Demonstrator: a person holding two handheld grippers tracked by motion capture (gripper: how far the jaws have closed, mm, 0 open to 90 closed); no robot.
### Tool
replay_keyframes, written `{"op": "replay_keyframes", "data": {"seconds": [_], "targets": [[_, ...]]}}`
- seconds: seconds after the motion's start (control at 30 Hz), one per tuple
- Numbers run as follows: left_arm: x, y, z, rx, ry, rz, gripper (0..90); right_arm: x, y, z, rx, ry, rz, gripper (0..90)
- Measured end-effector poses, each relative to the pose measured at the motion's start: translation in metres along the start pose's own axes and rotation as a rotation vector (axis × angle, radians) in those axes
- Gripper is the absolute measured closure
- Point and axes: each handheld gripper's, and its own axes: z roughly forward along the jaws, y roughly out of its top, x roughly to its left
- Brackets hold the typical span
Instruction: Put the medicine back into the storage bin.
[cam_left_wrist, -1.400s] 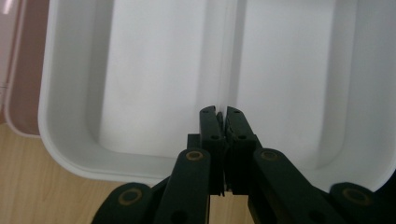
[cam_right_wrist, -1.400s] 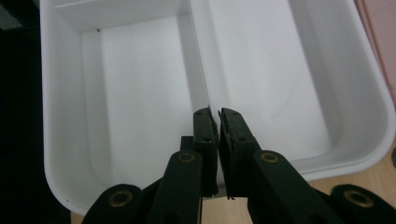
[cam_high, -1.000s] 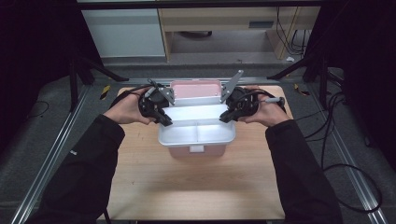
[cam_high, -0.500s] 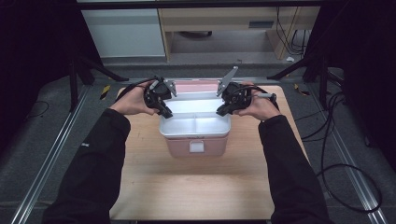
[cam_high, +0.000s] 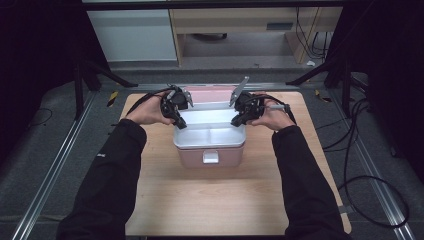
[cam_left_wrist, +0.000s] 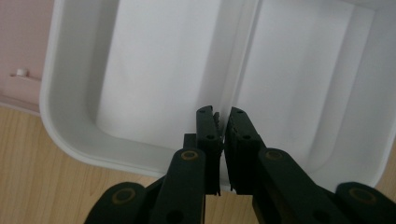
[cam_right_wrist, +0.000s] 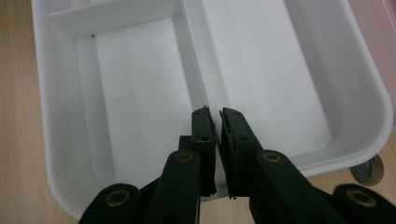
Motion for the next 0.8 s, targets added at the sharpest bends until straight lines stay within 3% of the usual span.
{"op": "replay_keyframes", "data": {"seconds": [0.13, 0.3, 0.47, 0.8], "targets": [[0.000, 0.001, 0.007, 0.016, -0.006, 0.004, 84.5, -0.001, -0.002, 0.006, 0.015, 0.007, 0.007, 84.1], [0.000, -0.005, 0.021, -0.001, -0.031, -0.010, 84.7, 0.002, -0.006, 0.019, 0.045, 0.005, 0.007, 82.9], [-0.001, -0.009, 0.023, -0.032, -0.034, -0.019, 84.4, 0.003, -0.014, 0.025, 0.022, 0.002, 0.025, 82.4], [-0.007, -0.009, 0.025, -0.030, -0.024, -0.022, 83.1, 0.011, -0.019, 0.030, 0.023, -0.006, 0.033, 82.0]]}}
